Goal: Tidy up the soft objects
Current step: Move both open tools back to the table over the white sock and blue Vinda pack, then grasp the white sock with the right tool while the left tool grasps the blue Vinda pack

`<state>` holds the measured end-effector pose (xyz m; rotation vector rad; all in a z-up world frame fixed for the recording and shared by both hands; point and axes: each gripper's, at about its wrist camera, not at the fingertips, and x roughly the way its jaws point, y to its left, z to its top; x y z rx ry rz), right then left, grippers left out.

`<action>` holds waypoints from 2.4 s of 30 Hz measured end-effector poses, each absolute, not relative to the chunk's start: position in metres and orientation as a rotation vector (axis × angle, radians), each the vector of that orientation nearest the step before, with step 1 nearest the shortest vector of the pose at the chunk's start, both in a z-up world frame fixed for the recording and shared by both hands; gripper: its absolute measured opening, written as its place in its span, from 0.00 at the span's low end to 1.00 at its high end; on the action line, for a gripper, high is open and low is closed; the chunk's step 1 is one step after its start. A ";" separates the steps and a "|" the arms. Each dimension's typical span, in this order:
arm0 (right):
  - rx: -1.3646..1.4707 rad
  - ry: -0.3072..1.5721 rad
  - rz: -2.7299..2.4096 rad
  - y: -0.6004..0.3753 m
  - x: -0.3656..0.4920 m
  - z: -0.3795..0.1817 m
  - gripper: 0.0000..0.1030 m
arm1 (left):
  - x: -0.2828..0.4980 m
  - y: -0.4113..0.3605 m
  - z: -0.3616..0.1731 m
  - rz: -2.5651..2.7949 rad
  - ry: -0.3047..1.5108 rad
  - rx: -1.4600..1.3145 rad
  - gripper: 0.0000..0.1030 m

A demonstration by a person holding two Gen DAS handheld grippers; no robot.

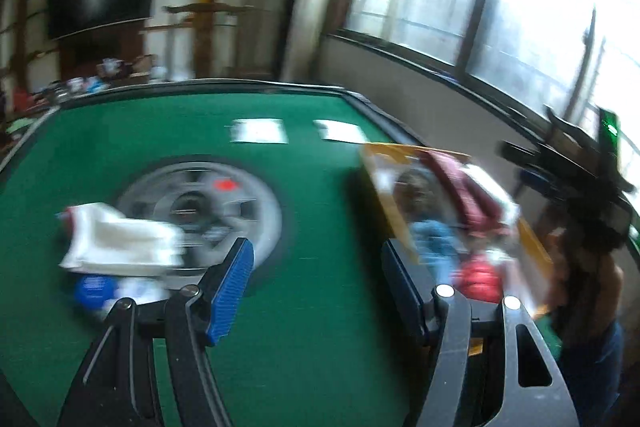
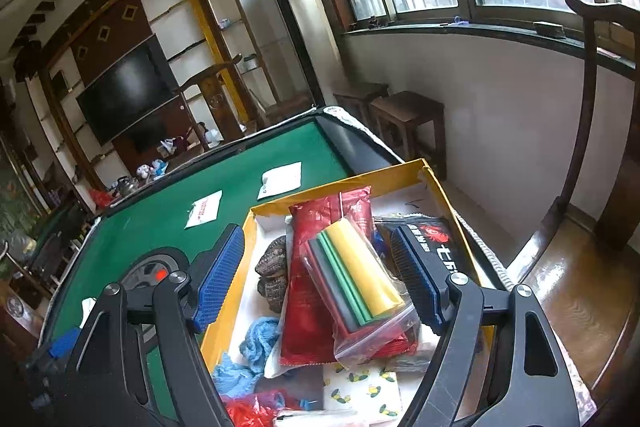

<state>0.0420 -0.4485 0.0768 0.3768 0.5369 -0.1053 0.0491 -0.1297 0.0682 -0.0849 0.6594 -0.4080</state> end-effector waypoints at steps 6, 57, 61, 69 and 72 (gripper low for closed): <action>0.368 0.548 -0.091 -0.442 0.044 0.073 0.75 | 0.066 -0.042 0.063 -0.221 0.685 -0.172 0.65; 0.285 0.959 0.534 -0.156 0.136 0.027 0.75 | 0.080 0.068 0.046 0.097 0.753 -0.219 0.67; 0.303 1.036 0.517 -0.128 0.165 0.005 0.75 | 0.083 0.089 0.044 0.120 0.749 -0.292 0.67; 0.103 1.068 0.426 -0.066 0.175 -0.016 0.58 | 0.089 0.093 0.040 0.119 0.755 -0.337 0.67; -0.041 1.035 0.387 -0.056 0.171 -0.019 0.19 | 0.092 0.089 0.039 0.108 0.761 -0.329 0.67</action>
